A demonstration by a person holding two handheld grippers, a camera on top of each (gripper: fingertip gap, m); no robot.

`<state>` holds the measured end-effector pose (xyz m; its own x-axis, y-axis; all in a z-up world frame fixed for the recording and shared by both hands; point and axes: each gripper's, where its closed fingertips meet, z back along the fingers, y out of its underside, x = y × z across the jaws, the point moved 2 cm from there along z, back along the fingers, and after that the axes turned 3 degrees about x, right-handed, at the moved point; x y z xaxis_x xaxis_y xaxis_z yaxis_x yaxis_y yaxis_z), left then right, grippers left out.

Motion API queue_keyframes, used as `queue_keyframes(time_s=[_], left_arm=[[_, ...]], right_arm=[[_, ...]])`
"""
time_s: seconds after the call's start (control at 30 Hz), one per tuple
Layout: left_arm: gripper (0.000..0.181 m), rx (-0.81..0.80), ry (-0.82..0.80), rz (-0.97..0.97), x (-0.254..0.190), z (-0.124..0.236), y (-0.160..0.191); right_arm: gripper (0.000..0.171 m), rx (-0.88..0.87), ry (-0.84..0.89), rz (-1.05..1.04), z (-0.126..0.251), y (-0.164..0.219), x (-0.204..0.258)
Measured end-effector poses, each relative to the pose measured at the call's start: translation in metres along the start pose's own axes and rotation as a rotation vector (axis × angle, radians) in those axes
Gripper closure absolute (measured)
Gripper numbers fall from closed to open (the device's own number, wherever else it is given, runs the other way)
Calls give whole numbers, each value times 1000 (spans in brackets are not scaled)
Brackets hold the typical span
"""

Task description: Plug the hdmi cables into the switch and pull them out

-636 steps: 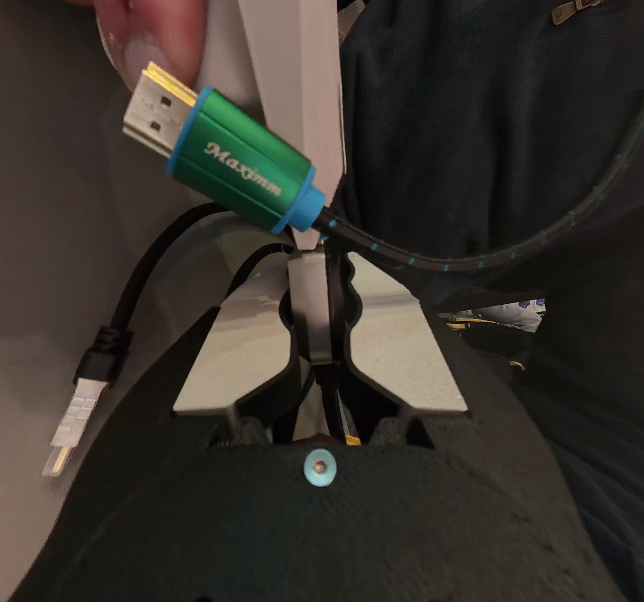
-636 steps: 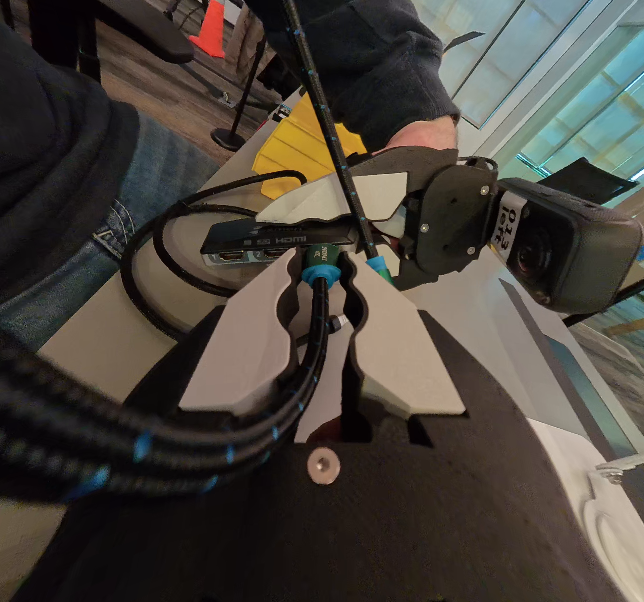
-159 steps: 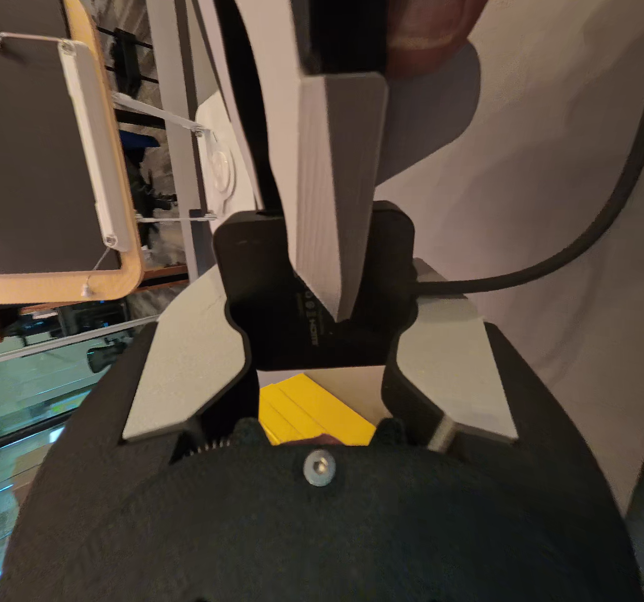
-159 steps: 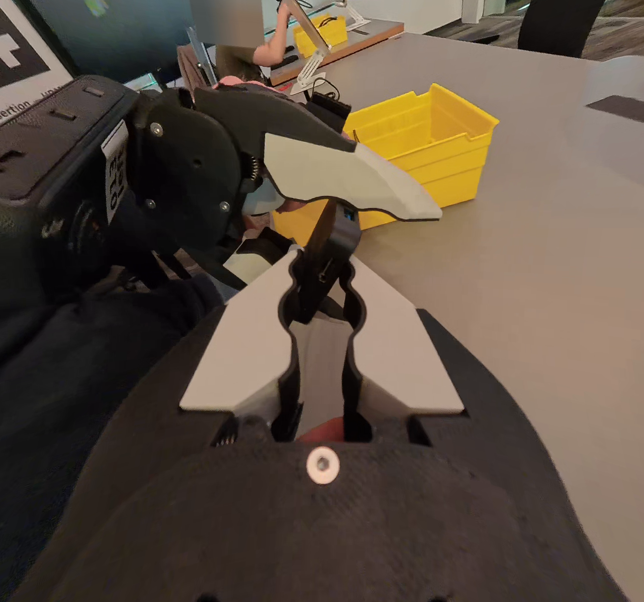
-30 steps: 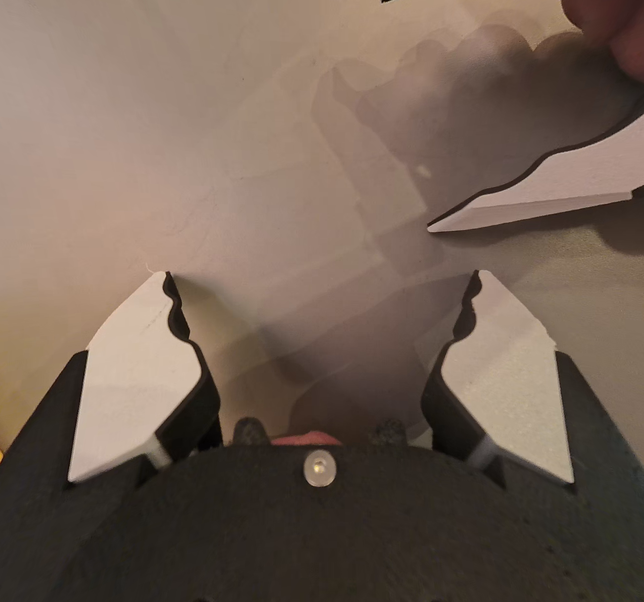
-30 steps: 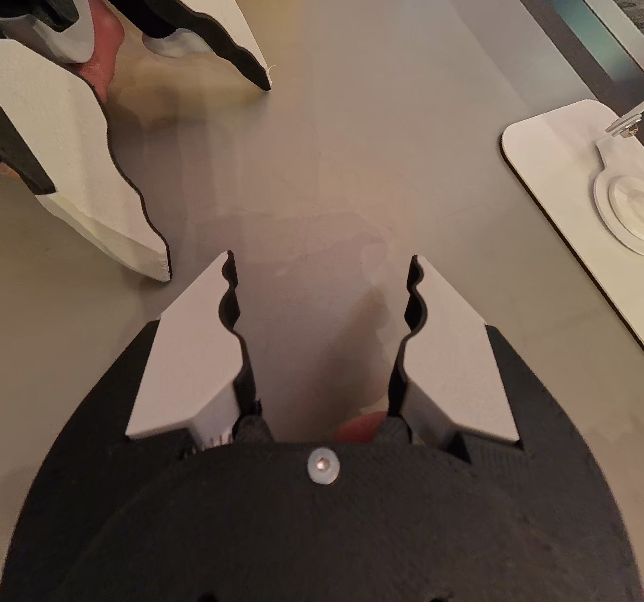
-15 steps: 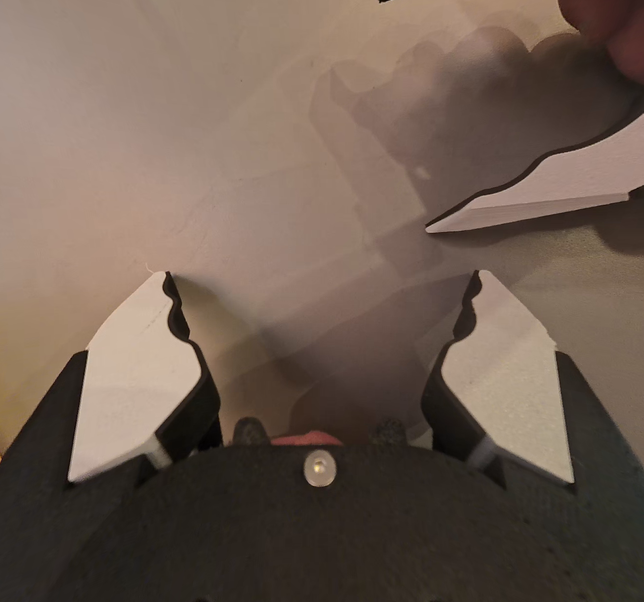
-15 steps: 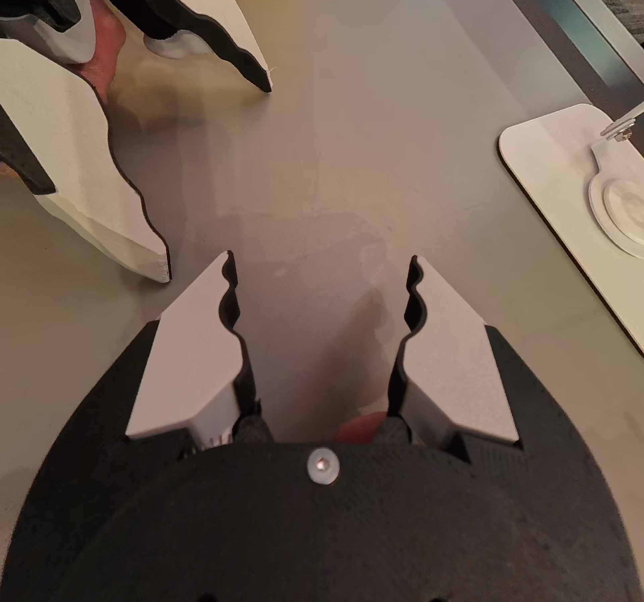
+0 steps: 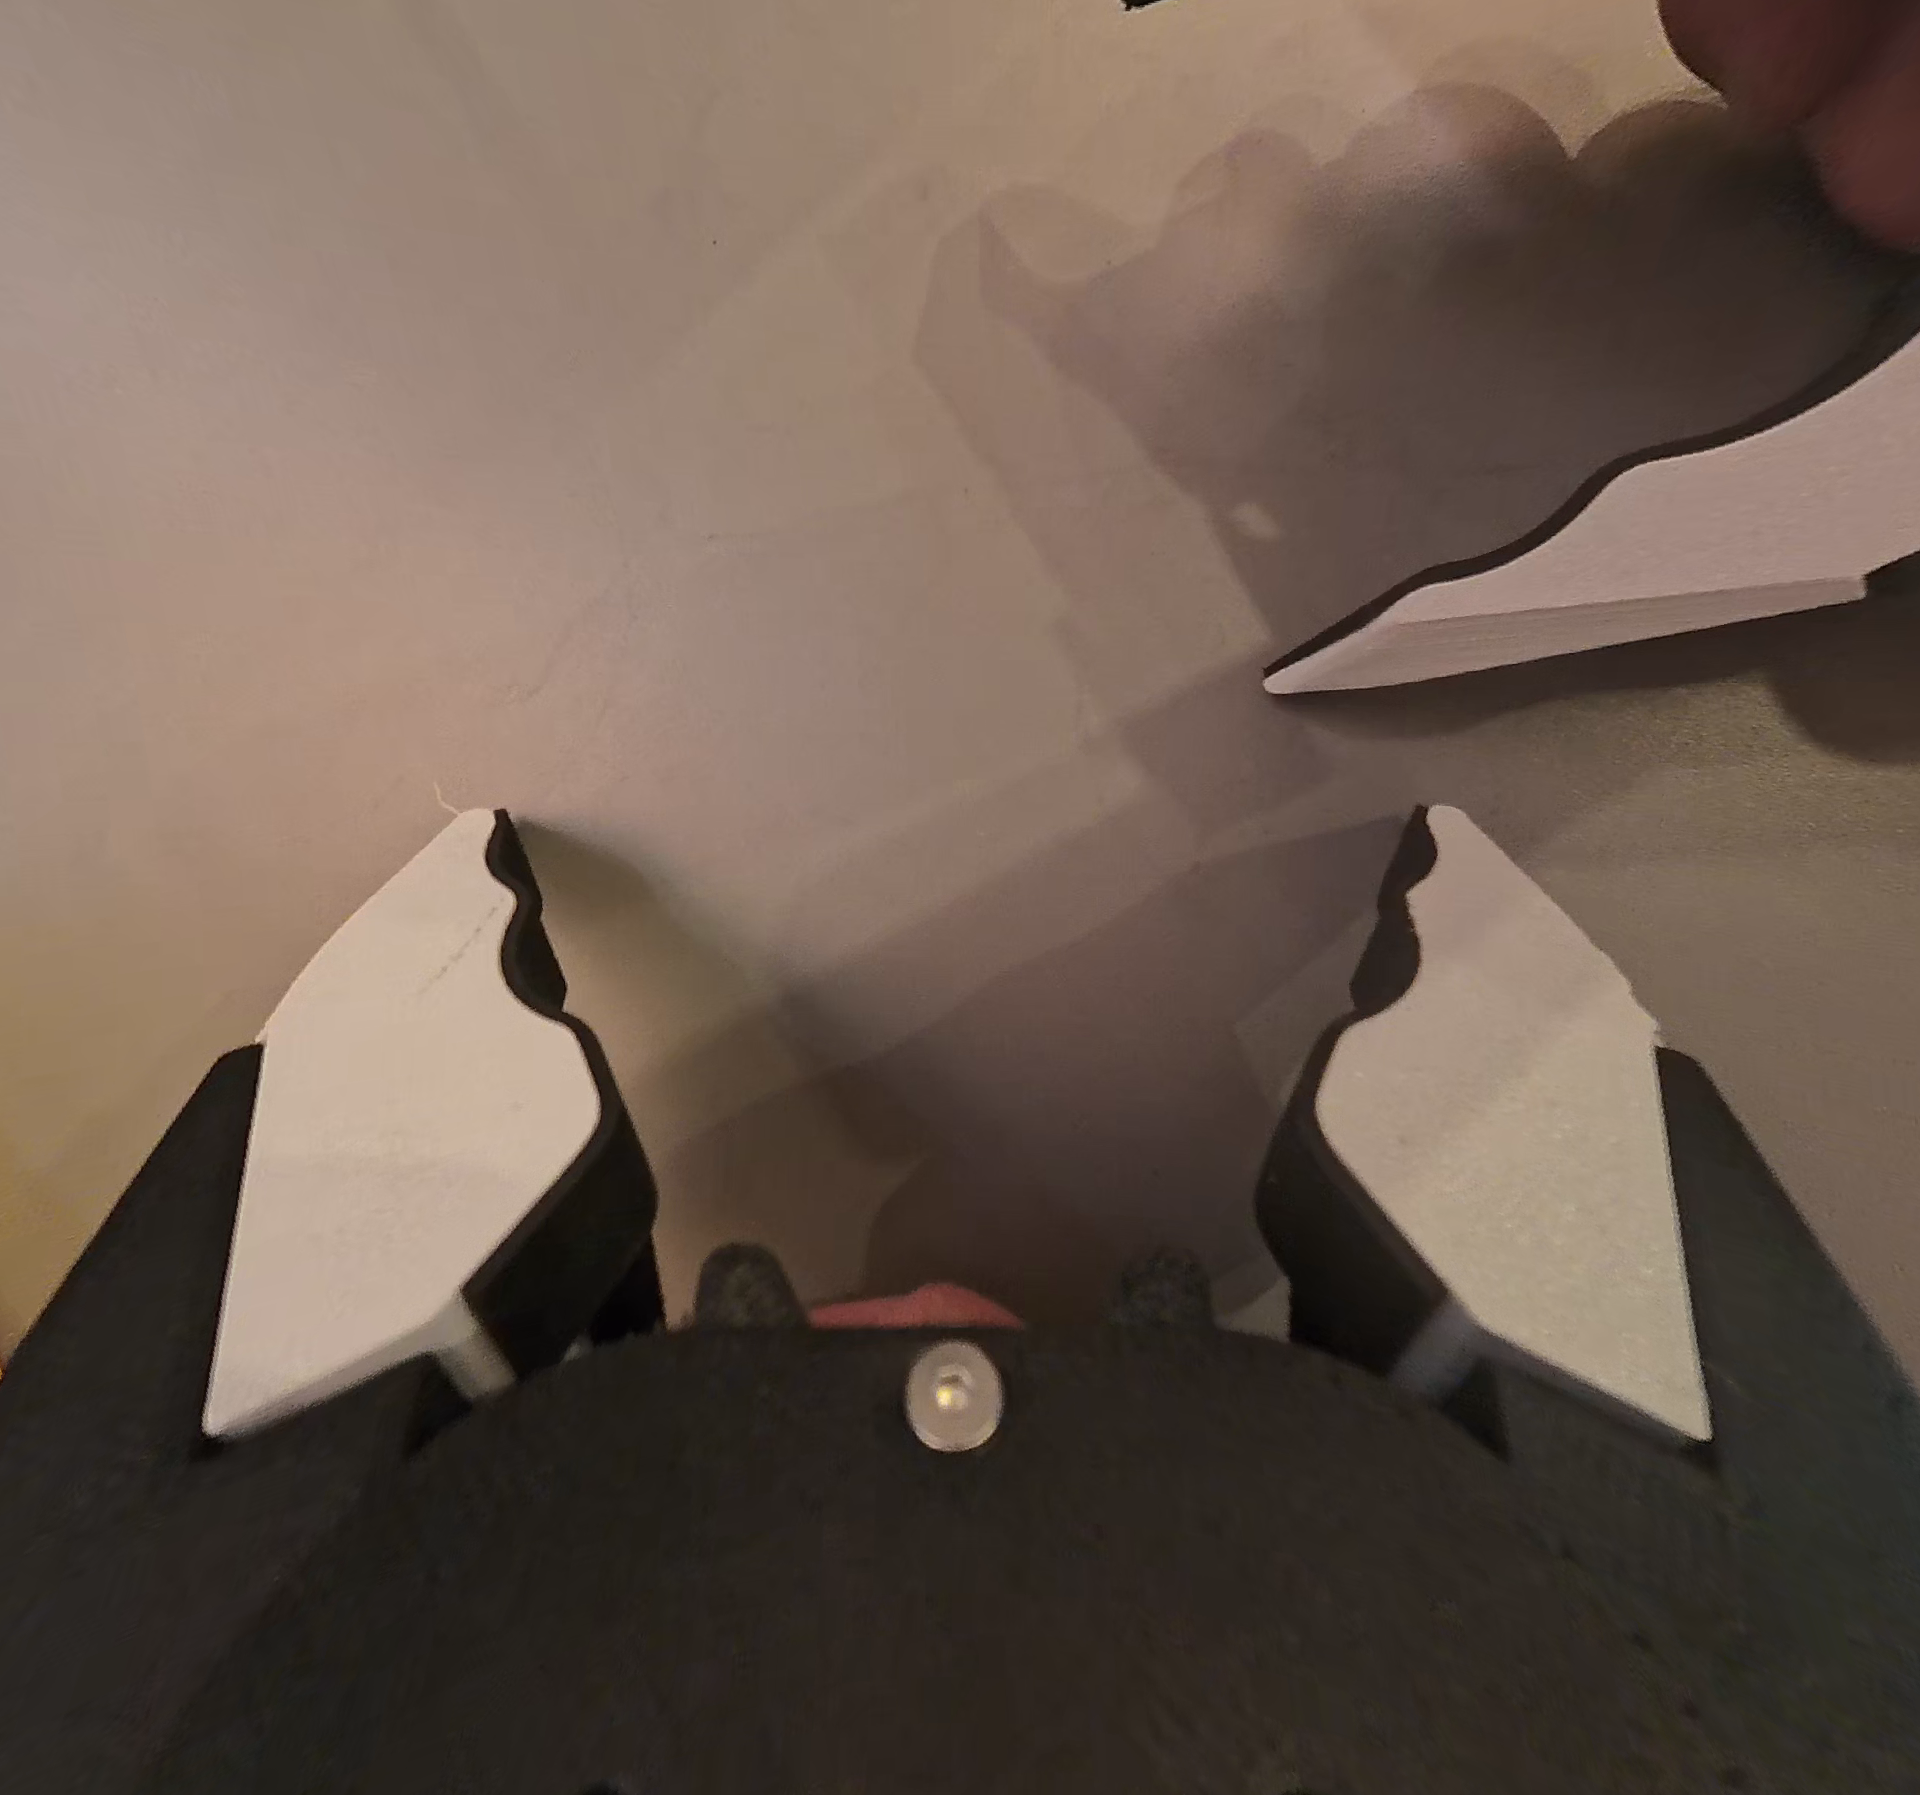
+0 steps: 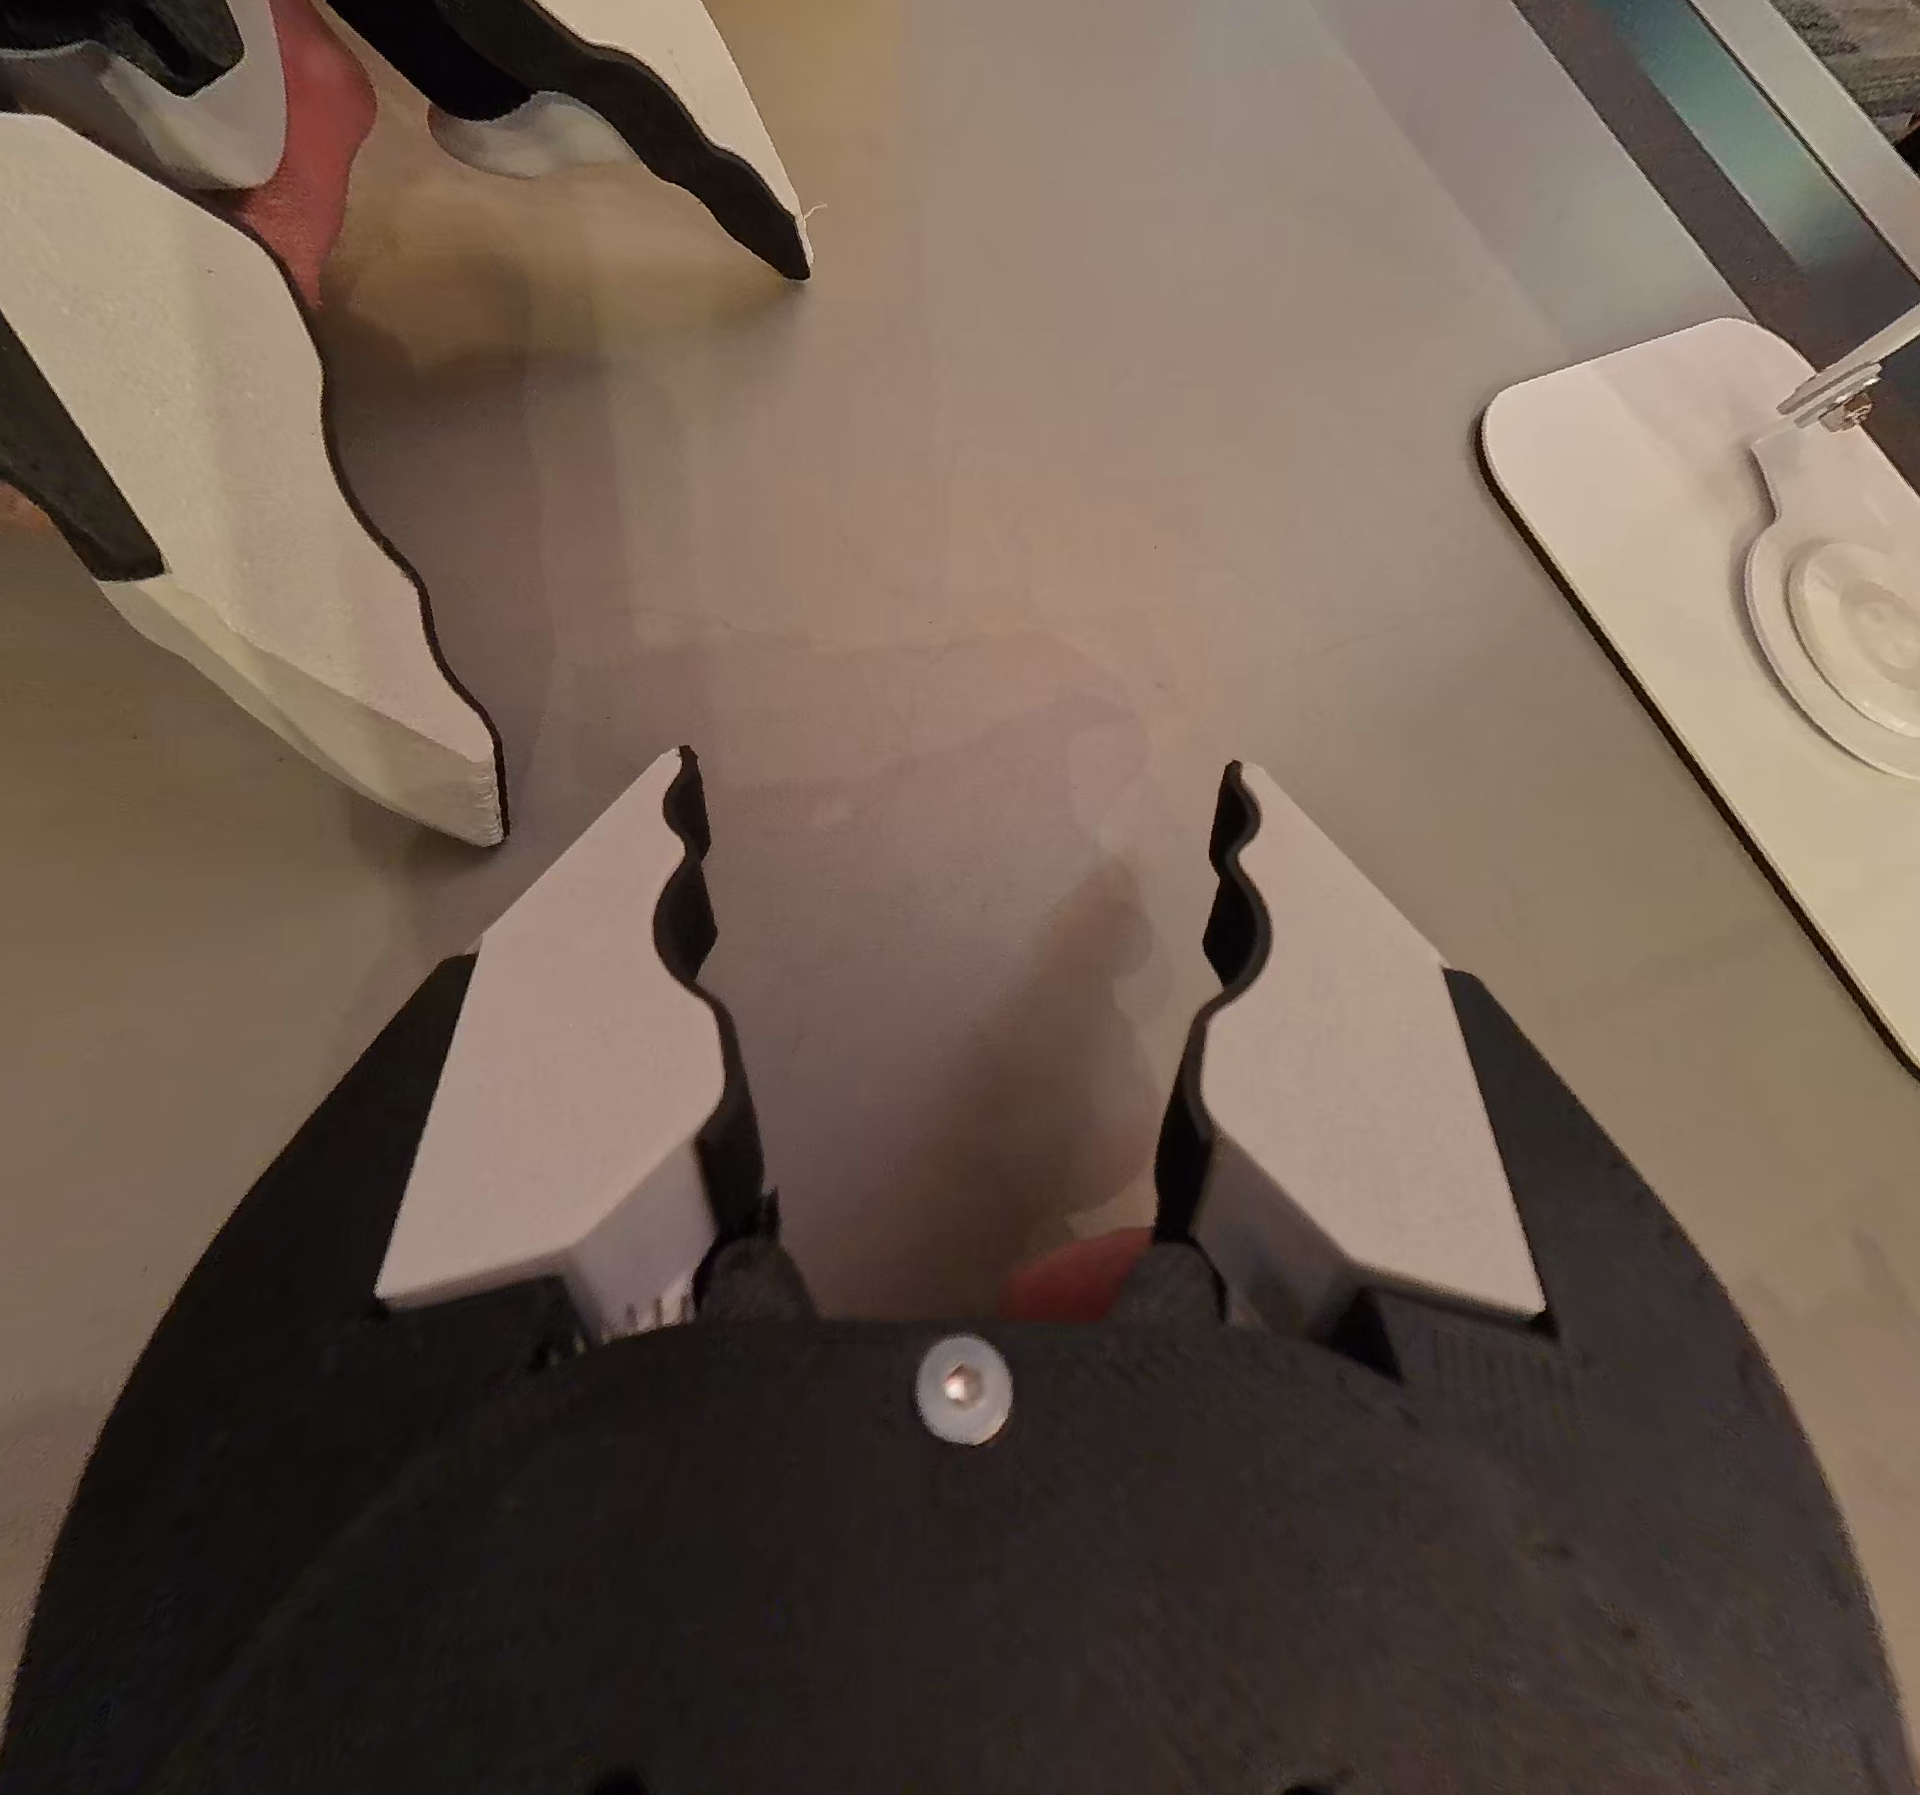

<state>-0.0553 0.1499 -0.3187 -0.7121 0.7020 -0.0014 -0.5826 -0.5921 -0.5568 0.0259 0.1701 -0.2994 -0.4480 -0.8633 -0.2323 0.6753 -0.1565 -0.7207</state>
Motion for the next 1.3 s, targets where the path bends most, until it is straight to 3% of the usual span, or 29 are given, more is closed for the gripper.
queue_keyframes(time_s=[1.07, 1.1, 1.17, 1.3], left_arm=[[35, 9, 8, -10, -2, 1, 2], [36, 15, 15, -14, -4, 2, 2], [58, -3, 33, -22, -14, 9, -2], [59, -62, -33, -108, -24, 31, -16]], right_arm=[[76, -6, 12, 15, 0, -1, 0], [77, -6, 12, 15, 0, 0, 0], [77, -7, 15, 17, 0, -1, 0], [80, -12, 29, 27, 2, 0, 1]])
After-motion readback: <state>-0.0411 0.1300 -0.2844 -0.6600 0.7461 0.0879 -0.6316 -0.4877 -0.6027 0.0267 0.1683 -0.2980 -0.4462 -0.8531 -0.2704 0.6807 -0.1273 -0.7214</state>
